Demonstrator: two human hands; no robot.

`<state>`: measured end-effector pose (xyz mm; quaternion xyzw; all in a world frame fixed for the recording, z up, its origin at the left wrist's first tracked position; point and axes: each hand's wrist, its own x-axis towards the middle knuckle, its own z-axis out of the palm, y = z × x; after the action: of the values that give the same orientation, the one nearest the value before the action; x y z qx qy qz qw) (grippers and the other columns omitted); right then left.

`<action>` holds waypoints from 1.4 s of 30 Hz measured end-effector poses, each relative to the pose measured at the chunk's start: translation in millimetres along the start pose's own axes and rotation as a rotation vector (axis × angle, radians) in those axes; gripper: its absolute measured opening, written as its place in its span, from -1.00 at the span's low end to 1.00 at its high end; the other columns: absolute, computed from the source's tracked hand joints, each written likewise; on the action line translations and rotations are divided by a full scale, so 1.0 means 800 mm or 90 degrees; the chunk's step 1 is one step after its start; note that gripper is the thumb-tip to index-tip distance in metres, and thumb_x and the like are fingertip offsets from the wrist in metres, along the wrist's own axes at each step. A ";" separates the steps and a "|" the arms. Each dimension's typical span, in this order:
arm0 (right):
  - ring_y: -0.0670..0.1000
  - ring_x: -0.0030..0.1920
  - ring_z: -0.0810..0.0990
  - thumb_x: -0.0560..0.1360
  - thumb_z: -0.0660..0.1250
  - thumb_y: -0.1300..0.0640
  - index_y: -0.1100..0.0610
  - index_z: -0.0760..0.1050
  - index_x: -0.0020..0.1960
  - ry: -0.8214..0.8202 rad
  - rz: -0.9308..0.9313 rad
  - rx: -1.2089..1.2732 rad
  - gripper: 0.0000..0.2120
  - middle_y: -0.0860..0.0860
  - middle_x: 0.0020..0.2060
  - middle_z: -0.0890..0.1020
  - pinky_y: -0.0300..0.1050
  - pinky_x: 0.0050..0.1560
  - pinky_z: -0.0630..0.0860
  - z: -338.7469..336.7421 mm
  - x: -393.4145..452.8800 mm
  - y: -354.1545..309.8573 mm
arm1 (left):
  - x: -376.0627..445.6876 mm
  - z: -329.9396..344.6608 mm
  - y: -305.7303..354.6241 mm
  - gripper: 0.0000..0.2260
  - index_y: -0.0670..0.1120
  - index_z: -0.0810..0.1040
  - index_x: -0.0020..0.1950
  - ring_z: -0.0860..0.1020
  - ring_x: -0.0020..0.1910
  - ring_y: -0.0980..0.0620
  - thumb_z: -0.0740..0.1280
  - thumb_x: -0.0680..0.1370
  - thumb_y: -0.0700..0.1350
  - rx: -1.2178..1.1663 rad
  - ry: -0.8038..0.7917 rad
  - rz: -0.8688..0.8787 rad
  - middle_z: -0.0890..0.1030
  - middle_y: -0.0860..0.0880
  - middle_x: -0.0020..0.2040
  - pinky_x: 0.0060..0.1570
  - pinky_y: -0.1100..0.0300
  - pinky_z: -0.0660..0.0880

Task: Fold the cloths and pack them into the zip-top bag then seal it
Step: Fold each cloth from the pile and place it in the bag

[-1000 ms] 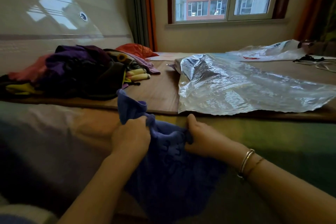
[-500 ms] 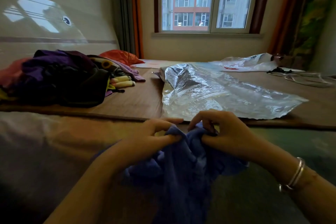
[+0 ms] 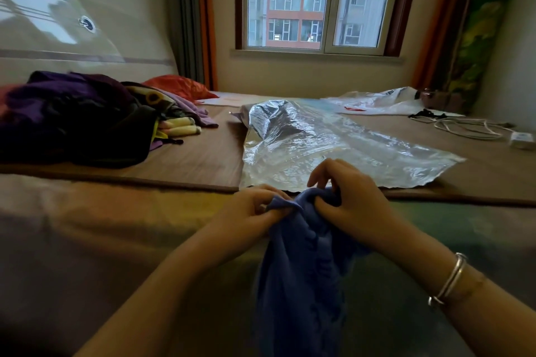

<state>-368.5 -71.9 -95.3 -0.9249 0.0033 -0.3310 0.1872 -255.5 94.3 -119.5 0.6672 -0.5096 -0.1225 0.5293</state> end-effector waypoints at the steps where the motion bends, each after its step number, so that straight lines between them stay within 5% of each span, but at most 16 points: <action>1: -0.21 -0.15 0.41 0.38 0.36 0.28 0.06 0.50 -0.06 -0.016 0.003 -0.027 -0.80 -0.07 -0.19 0.49 -0.43 -0.17 0.32 0.001 0.001 0.001 | 0.001 -0.001 -0.002 -0.86 -0.13 0.67 0.02 0.63 -0.04 0.06 0.32 0.55 -0.19 0.042 0.019 0.020 0.65 -0.03 -0.04 -0.11 0.20 0.57; 7: -0.23 -0.18 0.43 0.37 0.21 0.02 0.03 0.60 -0.09 -0.148 0.061 0.033 -0.77 -0.11 -0.22 0.50 -0.42 -0.21 0.30 -0.007 0.006 -0.012 | -0.003 -0.007 -0.008 -0.81 -0.22 0.69 -0.06 0.59 -0.10 0.15 0.30 0.50 -0.39 0.204 0.073 0.080 0.67 -0.03 -0.10 -0.13 0.39 0.48; 13: -0.10 -0.23 0.49 0.47 0.39 0.01 0.02 0.59 -0.01 -0.240 0.026 -0.074 -0.86 -0.06 -0.26 0.50 -0.17 -0.13 0.49 -0.003 0.007 -0.009 | -0.006 -0.015 -0.009 -0.81 -0.20 0.68 -0.06 0.59 -0.12 0.15 0.29 0.52 -0.38 0.214 0.084 0.118 0.65 -0.03 -0.08 -0.13 0.41 0.45; 18: -0.17 -0.43 0.39 0.44 0.40 -0.11 0.00 0.60 -0.12 -0.300 0.095 0.031 -0.82 -0.08 -0.42 0.47 -0.26 -0.31 0.36 -0.003 0.014 -0.014 | -0.007 -0.014 -0.007 -0.84 -0.21 0.68 -0.04 0.60 -0.12 0.14 0.31 0.53 -0.35 0.191 0.078 0.121 0.65 -0.03 -0.08 -0.11 0.37 0.48; 23: -0.09 -0.19 0.61 0.51 0.34 -0.06 0.03 0.63 -0.10 -0.370 0.177 0.157 -0.82 0.01 -0.21 0.68 -0.14 -0.09 0.54 -0.014 0.016 -0.012 | -0.006 -0.009 -0.002 -0.87 -0.20 0.68 -0.03 0.60 -0.12 0.10 0.33 0.54 -0.30 0.156 0.078 0.106 0.64 -0.04 -0.08 -0.15 0.33 0.49; 26: -0.10 -0.20 0.61 0.56 0.30 0.10 0.09 0.59 -0.10 -0.272 0.146 0.165 -0.87 0.00 -0.20 0.67 -0.16 -0.09 0.53 -0.012 0.014 -0.012 | -0.006 -0.010 -0.002 -0.90 -0.18 0.68 -0.03 0.61 -0.05 0.05 0.39 0.51 -0.23 0.068 0.077 0.035 0.63 -0.07 -0.03 -0.05 0.20 0.58; 29: 0.17 -0.17 0.58 0.60 0.23 0.17 0.16 0.51 -0.07 -0.097 0.085 0.213 -0.88 0.12 -0.17 0.61 0.07 -0.13 0.53 -0.011 0.012 -0.010 | -0.007 -0.015 -0.005 -0.82 -0.18 0.69 -0.05 0.58 0.11 0.10 0.45 0.43 -0.11 0.021 0.041 -0.042 0.61 0.03 0.13 0.15 0.06 0.55; 32: 0.16 -0.04 0.61 0.62 0.14 0.17 0.26 0.42 -0.05 -0.103 0.099 0.411 -0.82 0.18 -0.08 0.65 0.08 -0.04 0.51 -0.018 0.010 -0.010 | -0.008 -0.015 -0.006 -0.85 -0.13 0.70 -0.06 0.51 0.22 0.18 0.46 0.43 -0.09 0.042 0.027 -0.062 0.56 0.12 0.23 0.15 0.27 0.46; 34: 0.15 0.06 0.62 0.61 0.10 0.15 0.25 0.39 -0.04 -0.136 0.120 0.529 -0.81 0.15 -0.04 0.67 0.04 0.03 0.50 -0.022 0.008 -0.013 | -0.008 -0.012 -0.002 -0.83 -0.14 0.70 -0.04 0.57 0.14 0.12 0.45 0.43 -0.10 0.016 0.034 -0.052 0.64 0.04 0.12 0.03 0.27 0.54; 39: 0.08 0.00 0.65 0.63 0.06 0.16 0.19 0.36 -0.02 -0.053 0.203 0.642 -0.85 0.11 -0.09 0.68 -0.08 -0.03 0.57 -0.031 0.004 -0.003 | -0.010 -0.011 -0.004 -0.59 -0.22 0.68 -0.04 0.61 -0.04 -0.27 0.40 0.36 0.11 0.015 0.045 -0.048 0.66 -0.25 -0.11 -0.03 -0.16 0.53; 42: 0.07 -0.19 0.52 0.63 0.11 0.11 0.15 0.38 -0.12 -0.014 0.239 0.508 -0.81 0.12 -0.22 0.54 -0.12 -0.19 0.46 -0.031 0.002 0.013 | -0.010 -0.009 -0.005 -0.57 -0.23 0.67 -0.08 0.60 -0.16 -0.20 0.45 0.40 0.16 0.040 0.061 -0.053 0.60 -0.36 -0.12 -0.08 -0.22 0.52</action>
<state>-381.2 -90.4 -79.8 -0.7669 0.0412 -0.2563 0.5869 -251.4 104.4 -123.0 0.7092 -0.4591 -0.0964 0.5263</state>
